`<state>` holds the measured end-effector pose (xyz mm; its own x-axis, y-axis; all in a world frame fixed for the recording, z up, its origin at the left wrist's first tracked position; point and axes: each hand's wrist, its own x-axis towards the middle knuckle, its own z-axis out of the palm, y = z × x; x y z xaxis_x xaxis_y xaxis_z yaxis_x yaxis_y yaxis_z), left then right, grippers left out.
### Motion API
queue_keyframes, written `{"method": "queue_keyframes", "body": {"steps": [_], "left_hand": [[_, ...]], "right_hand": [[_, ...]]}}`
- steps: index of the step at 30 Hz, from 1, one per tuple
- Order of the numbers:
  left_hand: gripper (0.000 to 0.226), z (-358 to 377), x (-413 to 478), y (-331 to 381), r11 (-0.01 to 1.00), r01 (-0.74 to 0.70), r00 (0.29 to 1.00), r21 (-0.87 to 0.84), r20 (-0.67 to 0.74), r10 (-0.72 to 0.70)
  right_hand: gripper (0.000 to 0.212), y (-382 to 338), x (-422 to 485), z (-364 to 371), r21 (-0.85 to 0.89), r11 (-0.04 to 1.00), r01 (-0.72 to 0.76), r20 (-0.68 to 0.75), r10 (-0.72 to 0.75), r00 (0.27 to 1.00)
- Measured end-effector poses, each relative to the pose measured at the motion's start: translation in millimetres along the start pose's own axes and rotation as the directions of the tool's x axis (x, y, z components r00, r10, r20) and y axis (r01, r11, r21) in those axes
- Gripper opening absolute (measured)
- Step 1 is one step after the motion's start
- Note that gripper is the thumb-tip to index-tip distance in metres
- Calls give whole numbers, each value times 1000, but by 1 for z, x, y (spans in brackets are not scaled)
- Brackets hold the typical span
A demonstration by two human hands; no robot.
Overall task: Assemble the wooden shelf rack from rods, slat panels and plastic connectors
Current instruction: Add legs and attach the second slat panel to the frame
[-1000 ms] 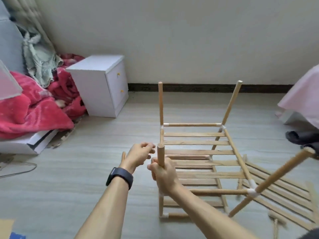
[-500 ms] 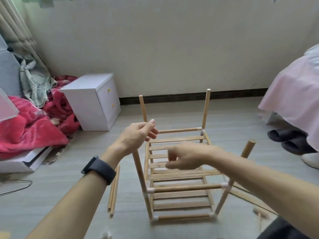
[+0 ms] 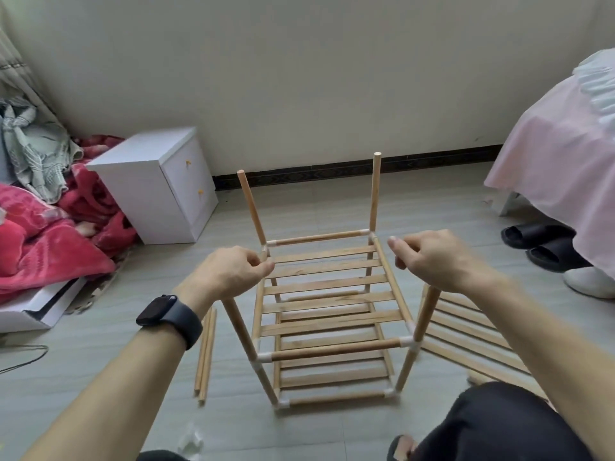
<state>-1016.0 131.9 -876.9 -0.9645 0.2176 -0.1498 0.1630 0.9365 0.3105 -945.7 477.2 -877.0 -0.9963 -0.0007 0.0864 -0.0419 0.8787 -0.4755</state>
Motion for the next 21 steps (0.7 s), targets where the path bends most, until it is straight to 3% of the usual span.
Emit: {"method": "queue_keyframes", "body": {"steps": [5, 7, 9, 11, 13, 15, 18, 21], "left_hand": [[38, -1, -3, 5, 999, 0, 1000, 34, -30, 1], [32, -1, -8, 10, 1000, -15, 993, -1, -114, 15], [20, -1, -17, 14, 971, -132, 944, -201, -325, 61], [11, -1, -28, 15, 794, -306, 864, -525, -504, 0], [22, 3, -40, 10, 583, -412, 818, -701, -566, -103], [37, 17, -50, 2, 474, -424, 826, -772, -544, -146], [34, 53, -53, -8, 422, -367, 862, -829, -473, -181], [52, 91, -44, -13, 394, -266, 863, -880, -400, -309]], "right_hand": [[60, -2, 3, -1, -15, 1000, 1, 17, 0, 1000], [55, -5, -1, 0, 35, 999, 27, -67, -25, 997], [43, -5, -10, 8, 196, 976, 96, -332, -26, 943], [31, 0, -20, 21, 434, 888, 150, -516, 109, 850], [25, 7, -30, 40, 631, 762, 147, -495, 250, 832], [34, 18, -37, 69, 739, 670, 73, -401, 350, 846], [45, 28, -46, 113, 853, 522, 1, -283, 461, 841], [42, 35, -40, 130, 874, 486, 22, -299, 501, 812]]}}
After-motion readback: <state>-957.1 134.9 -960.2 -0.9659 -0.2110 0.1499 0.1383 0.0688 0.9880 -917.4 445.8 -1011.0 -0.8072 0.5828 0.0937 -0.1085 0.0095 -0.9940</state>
